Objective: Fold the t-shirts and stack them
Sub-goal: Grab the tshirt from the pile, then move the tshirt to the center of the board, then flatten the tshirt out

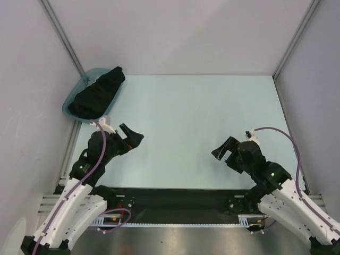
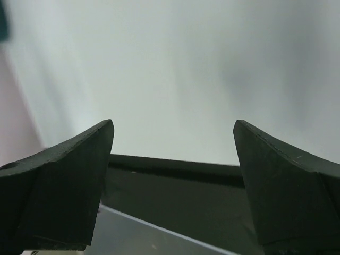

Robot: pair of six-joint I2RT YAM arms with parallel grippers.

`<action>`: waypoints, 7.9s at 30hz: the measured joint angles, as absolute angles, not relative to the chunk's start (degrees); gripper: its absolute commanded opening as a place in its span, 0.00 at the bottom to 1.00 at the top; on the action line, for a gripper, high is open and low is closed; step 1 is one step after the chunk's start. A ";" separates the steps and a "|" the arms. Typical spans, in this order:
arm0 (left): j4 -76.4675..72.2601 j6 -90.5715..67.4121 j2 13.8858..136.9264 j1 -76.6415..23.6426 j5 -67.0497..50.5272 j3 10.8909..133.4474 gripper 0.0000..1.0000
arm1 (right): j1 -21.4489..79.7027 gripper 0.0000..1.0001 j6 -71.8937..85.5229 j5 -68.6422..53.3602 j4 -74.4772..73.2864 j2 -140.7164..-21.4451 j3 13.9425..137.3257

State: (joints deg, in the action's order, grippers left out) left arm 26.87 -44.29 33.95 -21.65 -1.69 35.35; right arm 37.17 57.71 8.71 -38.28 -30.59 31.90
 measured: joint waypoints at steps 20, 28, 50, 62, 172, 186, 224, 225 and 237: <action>22.15 -25.87 71.48 -5.19 19.40 67.00 0.79 | 24.16 1.00 40.34 -11.16 -53.17 -43.70 49.71; 27.97 -25.26 107.42 3.33 21.43 98.89 0.79 | 20.99 1.00 32.38 -11.62 -56.10 -50.92 57.60; 53.71 -36.10 134.26 10.81 29.36 128.05 0.00 | 8.86 0.96 26.02 -18.59 -51.62 -75.13 67.53; 38.65 -36.34 106.19 3.66 14.20 121.16 0.00 | 8.91 0.97 22.94 -23.29 -51.75 -76.55 67.57; 22.24 -16.86 74.08 -72.31 15.92 61.98 0.98 | 13.74 0.00 38.19 -3.05 -64.45 -72.23 131.52; 14.33 -13.56 99.66 -79.11 17.10 77.21 0.81 | 13.74 0.00 39.33 -2.90 -66.43 -72.18 131.70; 30.24 -7.29 54.98 -75.79 20.03 85.67 0.00 | 13.91 0.00 33.65 10.59 -64.03 -53.93 141.16; 30.55 -7.31 55.51 -75.79 19.00 85.54 0.00 | 13.93 0.00 33.50 11.33 -63.37 -53.93 140.97; 22.31 -15.09 60.62 -48.90 -3.75 60.07 0.00 | 14.35 0.00 31.40 11.94 -45.63 -64.90 113.21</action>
State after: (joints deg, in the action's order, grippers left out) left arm 22.31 -15.09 60.62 -48.90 -3.75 60.07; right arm 14.35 31.40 11.94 -45.63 -64.90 113.21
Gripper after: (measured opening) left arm 0.012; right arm 0.012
